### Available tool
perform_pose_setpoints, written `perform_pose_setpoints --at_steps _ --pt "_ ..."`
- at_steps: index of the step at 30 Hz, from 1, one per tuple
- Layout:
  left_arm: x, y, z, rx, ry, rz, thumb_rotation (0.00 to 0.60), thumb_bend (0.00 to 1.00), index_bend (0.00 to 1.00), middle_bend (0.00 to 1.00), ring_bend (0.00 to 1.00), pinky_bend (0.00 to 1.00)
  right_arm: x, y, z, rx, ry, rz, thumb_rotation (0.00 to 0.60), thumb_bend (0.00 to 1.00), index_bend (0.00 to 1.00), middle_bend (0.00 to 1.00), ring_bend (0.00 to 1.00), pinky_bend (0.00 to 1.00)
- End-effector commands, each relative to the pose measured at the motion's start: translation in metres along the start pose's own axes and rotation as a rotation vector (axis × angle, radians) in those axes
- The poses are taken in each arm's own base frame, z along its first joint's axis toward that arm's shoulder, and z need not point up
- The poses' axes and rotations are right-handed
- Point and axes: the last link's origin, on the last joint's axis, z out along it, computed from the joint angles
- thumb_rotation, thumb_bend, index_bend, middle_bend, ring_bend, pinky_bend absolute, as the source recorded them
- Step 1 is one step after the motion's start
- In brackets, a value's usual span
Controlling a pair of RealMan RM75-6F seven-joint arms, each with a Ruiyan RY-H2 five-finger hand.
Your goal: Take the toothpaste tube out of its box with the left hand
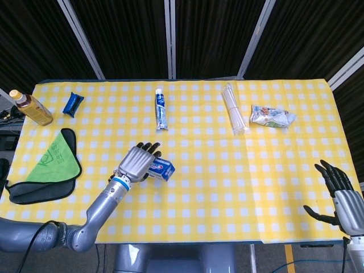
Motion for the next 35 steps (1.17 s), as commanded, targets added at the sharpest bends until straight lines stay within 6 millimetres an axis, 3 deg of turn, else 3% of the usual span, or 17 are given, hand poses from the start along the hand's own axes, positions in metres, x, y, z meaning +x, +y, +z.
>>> perform_pose_setpoints --at_steps 1,7,12,18,21,25,30,35 --pt "-0.004 -0.001 -0.004 0.007 -0.027 0.015 0.600 0.22 0.10 0.00 0.00 0.07 0.000 0.000 0.000 0.001 0.000 -0.001 0.600 0.08 0.00 0.00 0.00 0.00" --pt "-0.004 -0.009 -0.012 0.039 0.001 -0.030 0.600 0.21 0.08 0.00 0.00 0.03 -0.001 -0.001 -0.001 0.005 0.000 -0.005 0.600 0.08 0.00 0.00 0.00 0.00" --pt "-0.012 -0.022 -0.036 0.071 0.078 -0.077 0.600 0.21 0.08 0.00 0.00 0.03 -0.002 -0.002 -0.001 0.004 0.000 -0.012 0.600 0.08 0.00 0.00 0.00 0.00" --pt "-0.041 -0.053 -0.085 0.170 0.196 -0.131 0.600 0.21 0.07 0.00 0.00 0.03 -0.004 -0.001 0.000 -0.003 -0.004 -0.030 0.600 0.08 0.00 0.00 0.00 0.00" --pt "-0.061 -0.075 -0.118 0.225 0.246 -0.141 0.600 0.21 0.07 0.00 0.00 0.02 -0.005 0.000 0.001 -0.011 0.000 -0.045 0.600 0.08 0.00 0.00 0.00 0.00" --pt "-0.074 -0.092 -0.150 0.281 0.314 -0.105 0.600 0.21 0.05 0.00 0.00 0.00 -0.008 0.001 0.003 -0.020 -0.004 -0.059 0.600 0.08 0.00 0.00 0.00 0.00" --pt "-0.091 -0.101 -0.191 0.344 0.370 -0.115 0.600 0.21 0.03 0.00 0.00 0.00 -0.011 0.000 0.003 -0.024 -0.005 -0.077 0.600 0.08 0.00 0.00 0.00 0.00" --pt "-0.102 -0.108 -0.214 0.386 0.382 -0.104 0.600 0.20 0.02 0.00 0.00 0.00 -0.014 -0.001 0.002 -0.018 -0.013 -0.095 0.600 0.08 0.00 0.00 0.00 0.00"
